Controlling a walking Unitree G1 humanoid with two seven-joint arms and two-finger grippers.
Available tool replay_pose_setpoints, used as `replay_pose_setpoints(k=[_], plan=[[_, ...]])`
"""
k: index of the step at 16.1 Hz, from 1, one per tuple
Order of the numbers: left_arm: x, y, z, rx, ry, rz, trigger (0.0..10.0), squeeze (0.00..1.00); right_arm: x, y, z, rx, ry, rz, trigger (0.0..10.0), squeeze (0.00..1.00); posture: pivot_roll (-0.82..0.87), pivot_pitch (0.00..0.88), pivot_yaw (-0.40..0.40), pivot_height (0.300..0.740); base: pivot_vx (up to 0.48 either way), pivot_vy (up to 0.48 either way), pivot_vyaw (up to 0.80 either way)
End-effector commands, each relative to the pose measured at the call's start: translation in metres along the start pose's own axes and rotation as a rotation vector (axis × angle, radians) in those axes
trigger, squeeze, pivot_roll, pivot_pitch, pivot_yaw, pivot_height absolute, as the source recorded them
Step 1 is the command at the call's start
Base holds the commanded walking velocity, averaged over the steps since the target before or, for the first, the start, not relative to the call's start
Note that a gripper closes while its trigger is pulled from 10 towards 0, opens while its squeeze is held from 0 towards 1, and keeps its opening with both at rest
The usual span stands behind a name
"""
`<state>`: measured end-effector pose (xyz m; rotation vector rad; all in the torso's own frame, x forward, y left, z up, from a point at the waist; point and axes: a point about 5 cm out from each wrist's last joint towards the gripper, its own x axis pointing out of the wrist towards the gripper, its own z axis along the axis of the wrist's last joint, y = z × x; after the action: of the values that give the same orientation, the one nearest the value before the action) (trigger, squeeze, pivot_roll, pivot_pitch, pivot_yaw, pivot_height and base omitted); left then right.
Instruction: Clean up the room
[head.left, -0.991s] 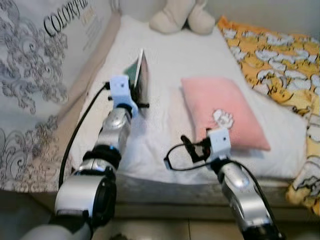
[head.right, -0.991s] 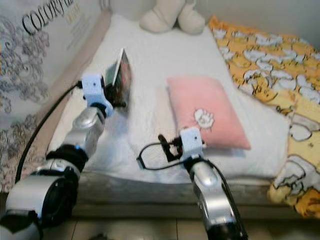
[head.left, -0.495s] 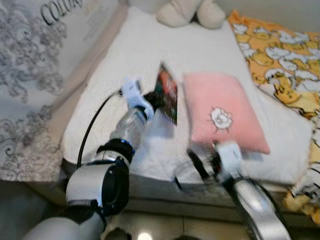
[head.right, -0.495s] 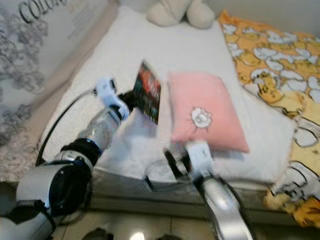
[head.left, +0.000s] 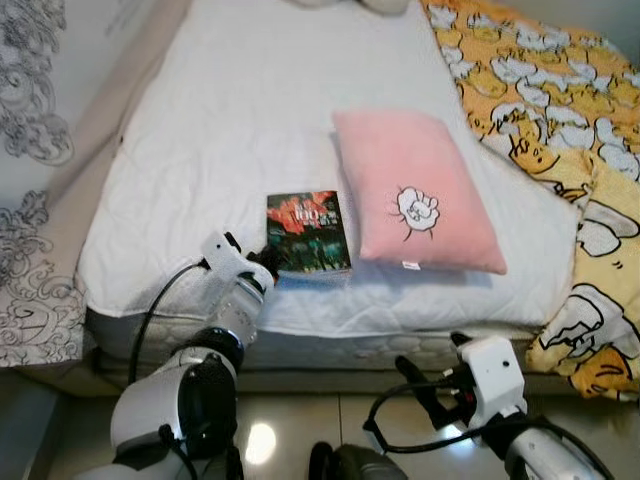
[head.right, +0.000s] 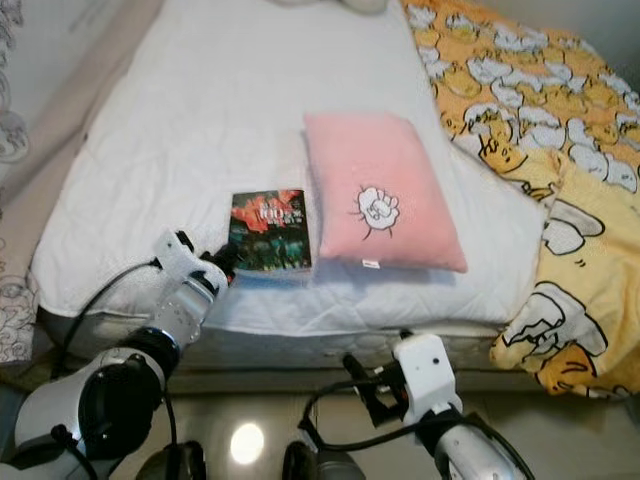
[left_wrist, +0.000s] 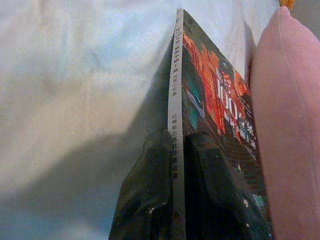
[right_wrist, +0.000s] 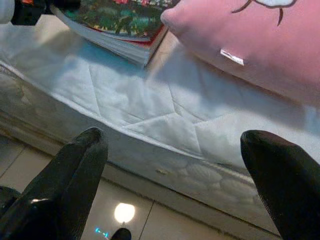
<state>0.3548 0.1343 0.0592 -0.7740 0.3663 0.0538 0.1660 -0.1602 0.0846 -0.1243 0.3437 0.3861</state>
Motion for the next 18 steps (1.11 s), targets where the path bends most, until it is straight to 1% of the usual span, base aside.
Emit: replay_pose_setpoints(k=[1, 2, 3, 4, 5, 6, 8, 9, 11, 12, 13, 14, 17, 18], plan=[[0.003, -0.005, 0.013, 0.086, -0.038, 0.016, 10.0, 0.0, -0.005, -0.004, 0.0, 0.0, 0.02, -0.01, 10.0, 0.0, -0.31, 0.23, -0.166, 0.74, 0.0, 0.0, 0.0], [0.004, -0.008, 0.029, 0.153, -0.086, 0.01, 10.0, 0.0, -0.005, -0.003, -0.001, 0.0, 0.024, -0.009, 10.0, 0.0, -0.31, 0.234, -0.166, 0.74, 0.0, 0.0, 0.0], [0.005, -0.013, 0.045, 0.317, -0.12, -0.003, 10.0, 0.0, -0.006, -0.002, -0.002, 0.002, 0.032, -0.006, 10.0, 0.0, -0.29, 0.233, -0.165, 0.74, 0.0, 0.0, 0.0], [0.005, -0.013, 0.048, 0.311, -0.129, -0.005, 10.0, 0.0, -0.006, -0.001, -0.002, 0.004, 0.034, -0.002, 10.0, 0.0, -0.29, 0.234, -0.164, 0.74, 0.0, 0.0, 0.0], [0.005, -0.01, 0.053, 0.352, -0.141, 0.016, 10.0, 0.0, -0.004, 0.002, -0.001, 0.006, 0.035, 0.008, 10.0, 0.0, -0.28, 0.232, -0.164, 0.74, 0.0, 0.0, 0.0], [0.003, -0.004, 0.058, 0.415, -0.154, 0.049, 10.0, 0.0, -0.003, 0.004, -0.001, 0.002, 0.034, 0.02, 10.0, 0.0, -0.28, 0.232, -0.165, 0.74, 0.0, 0.0, 0.0], [-0.001, 0.011, 0.071, 0.445, -0.193, 0.126, 10.0, 0.0, 0.0, 0.004, 0.0, 0.006, 0.04, 0.022, 10.0, 0.0, -0.26, 0.231, -0.166, 0.74, 0.0, 0.0, 0.0], [-0.002, 0.015, 0.071, 0.479, -0.19, 0.147, 10.0, 0.0, 0.0, 0.004, 0.001, 0.009, 0.036, 0.026, 10.0, 0.0, -0.26, 0.232, -0.167, 0.74, 0.0, 0.0, 0.0], [-0.005, 0.026, 0.076, 0.5, -0.201, 0.201, 10.0, 0.0, -0.002, 0.007, 0.008, 0.027, -0.001, 0.07, 10.0, 0.0, -0.26, 0.233, -0.168, 0.74, 0.0, 0.0, 0.0], [-0.007, 0.031, 0.08, 0.547, -0.208, 0.224, 10.0, 0.0, -0.004, 0.004, 0.007, 0.027, 0.003, 0.073, 10.0, 0.0, -0.26, 0.233, -0.168, 0.74, 0.0, 0.0, 0.0], [-0.008, 0.033, 0.083, 0.565, -0.212, 0.238, 10.0, 0.0, -0.005, 0.001, 0.007, 0.025, 0.007, 0.071, 10.0, 0.0, -0.27, 0.229, -0.175, 0.74, 0.0, 0.0, 0.0], [-0.008, 0.034, 0.084, 0.639, -0.203, 0.254, 10.0, 0.0, -0.005, 0.0, 0.007, 0.025, 0.008, 0.071, 10.0, 0.0, -0.27, 0.229, -0.175, 0.74, 0.0, 0.0, 0.0], [-0.011, 0.041, 0.091, 0.743, -0.203, 0.286, 10.0, 0.0, -0.002, 0.001, 0.007, 0.02, 0.012, 0.082, 10.0, 0.0, -0.26, 0.216, -0.175, 0.74, 0.0, 0.0, 0.0], [-0.011, 0.041, 0.089, 0.743, -0.197, 0.281, 10.0, 0.0, -0.002, 0.001, 0.006, 0.019, 0.013, 0.083, 10.0, 0.0, -0.26, 0.21, -0.171, 0.74, 0.0, 0.0, 0.0]])
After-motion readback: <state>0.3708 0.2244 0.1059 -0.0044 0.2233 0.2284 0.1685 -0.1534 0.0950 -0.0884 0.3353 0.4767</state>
